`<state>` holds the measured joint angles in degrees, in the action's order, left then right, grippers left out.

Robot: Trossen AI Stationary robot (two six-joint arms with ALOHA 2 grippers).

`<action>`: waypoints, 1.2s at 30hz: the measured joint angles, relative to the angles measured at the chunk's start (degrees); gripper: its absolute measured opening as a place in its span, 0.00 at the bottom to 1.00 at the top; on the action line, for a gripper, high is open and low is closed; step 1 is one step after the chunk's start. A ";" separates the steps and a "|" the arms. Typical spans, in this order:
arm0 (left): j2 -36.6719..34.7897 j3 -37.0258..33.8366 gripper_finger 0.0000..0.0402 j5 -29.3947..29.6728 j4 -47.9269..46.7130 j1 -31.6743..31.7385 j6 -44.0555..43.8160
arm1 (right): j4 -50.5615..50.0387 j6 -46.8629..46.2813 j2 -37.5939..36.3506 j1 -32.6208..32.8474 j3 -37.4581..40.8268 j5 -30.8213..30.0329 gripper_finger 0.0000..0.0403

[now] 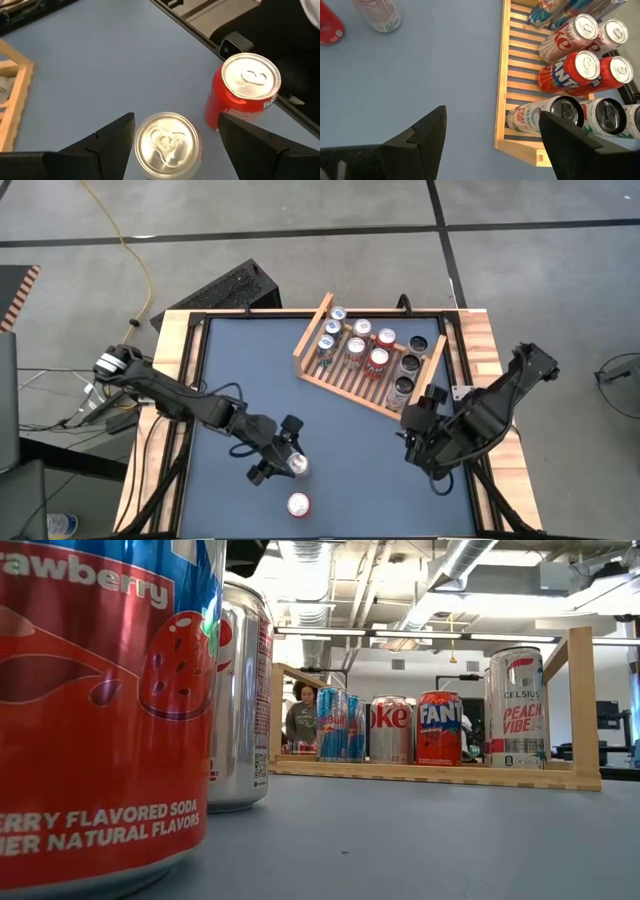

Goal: Place canned beverage on shelf
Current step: Put the silver soda can aligned with the other silver soda cans on the shelf

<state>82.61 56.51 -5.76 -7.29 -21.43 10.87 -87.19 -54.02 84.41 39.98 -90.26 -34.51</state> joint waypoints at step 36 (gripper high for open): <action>-3.15 -9.75 0.69 5.65 -7.10 -4.10 -16.72 | 42.16 36.53 11.31 -13.22 0.02 14.08 0.72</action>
<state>79.47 46.76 -0.11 -14.39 -25.53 -5.85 -45.02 -17.49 95.72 26.76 -90.24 -20.43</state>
